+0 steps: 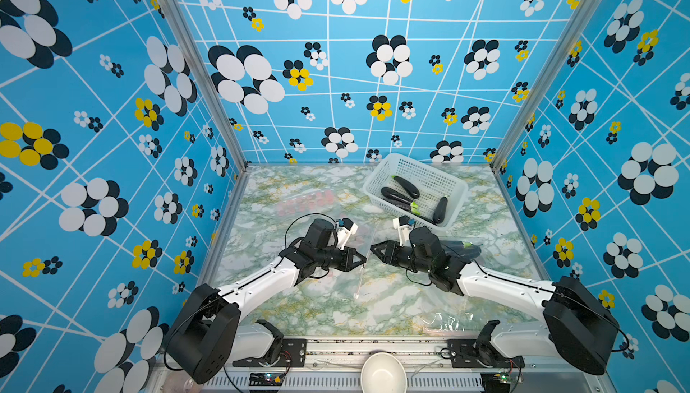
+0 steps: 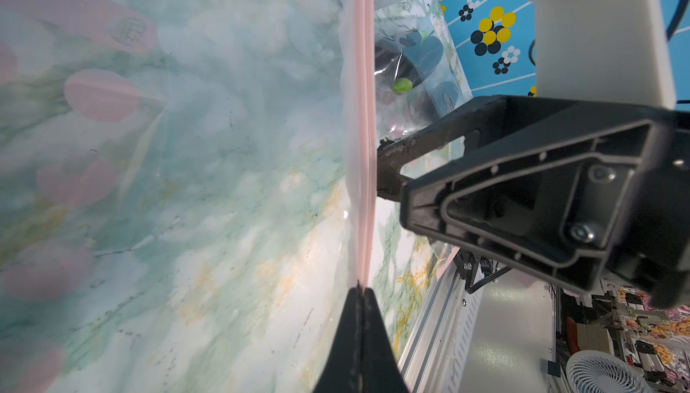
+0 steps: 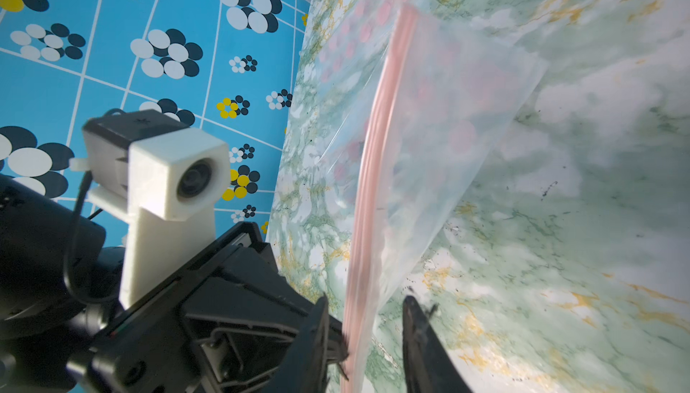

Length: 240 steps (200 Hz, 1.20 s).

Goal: Place the eggplant in a zip-top bag and seal the zipper
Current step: Open the zipper of the food storage bag at the center of the board.

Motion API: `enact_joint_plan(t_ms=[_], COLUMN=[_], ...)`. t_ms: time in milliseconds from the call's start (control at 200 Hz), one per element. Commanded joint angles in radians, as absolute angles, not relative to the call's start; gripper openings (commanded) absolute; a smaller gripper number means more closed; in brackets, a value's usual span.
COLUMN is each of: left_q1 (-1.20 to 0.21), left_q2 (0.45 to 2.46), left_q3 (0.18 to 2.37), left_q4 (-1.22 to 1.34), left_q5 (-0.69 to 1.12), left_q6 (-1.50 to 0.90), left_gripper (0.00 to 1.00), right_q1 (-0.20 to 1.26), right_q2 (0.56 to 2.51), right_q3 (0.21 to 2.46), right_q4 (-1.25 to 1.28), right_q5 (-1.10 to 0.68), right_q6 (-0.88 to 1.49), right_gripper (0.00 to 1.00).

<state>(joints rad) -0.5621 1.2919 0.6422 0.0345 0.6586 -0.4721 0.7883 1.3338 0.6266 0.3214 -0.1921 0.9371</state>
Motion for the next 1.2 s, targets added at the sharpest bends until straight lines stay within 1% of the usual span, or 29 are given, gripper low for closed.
enact_joint_plan(t_ms=[0,245,535,795,985,1195], left_q1=[-0.555,-0.555,-0.555,-0.561,-0.577,-0.603], left_q2=[1.272,1.270,1.266,1.269,1.281,1.313], left_q3=[0.637,0.643,0.650,0.660,0.686,0.716], left_q4=[0.060,0.062,0.064,0.062,0.023,0.024], left_q5=[0.667,0.670,0.675,0.668,0.646,0.633], left_q6=[-0.476,-0.480,-0.480,-0.473,-0.440,-0.430], left_gripper=[0.00,0.00,0.00,0.00,0.00,0.00], right_q1=[0.793,0.794,0.794,0.795,0.801,0.815], right_q2=[1.335,1.363,1.382,1.393,1.410,1.446], right_q3=[0.639,0.657,0.679,0.721,0.794,0.848], right_q4=[0.302,0.305,0.283,0.176,0.015,-0.046], right_q5=[-0.183,-0.193,-0.191,-0.164,-0.148,-0.141], right_q6=[0.948,0.949,0.951,0.954,0.961,0.994], right_gripper=[0.34,0.29,0.29,0.28,0.27,0.29])
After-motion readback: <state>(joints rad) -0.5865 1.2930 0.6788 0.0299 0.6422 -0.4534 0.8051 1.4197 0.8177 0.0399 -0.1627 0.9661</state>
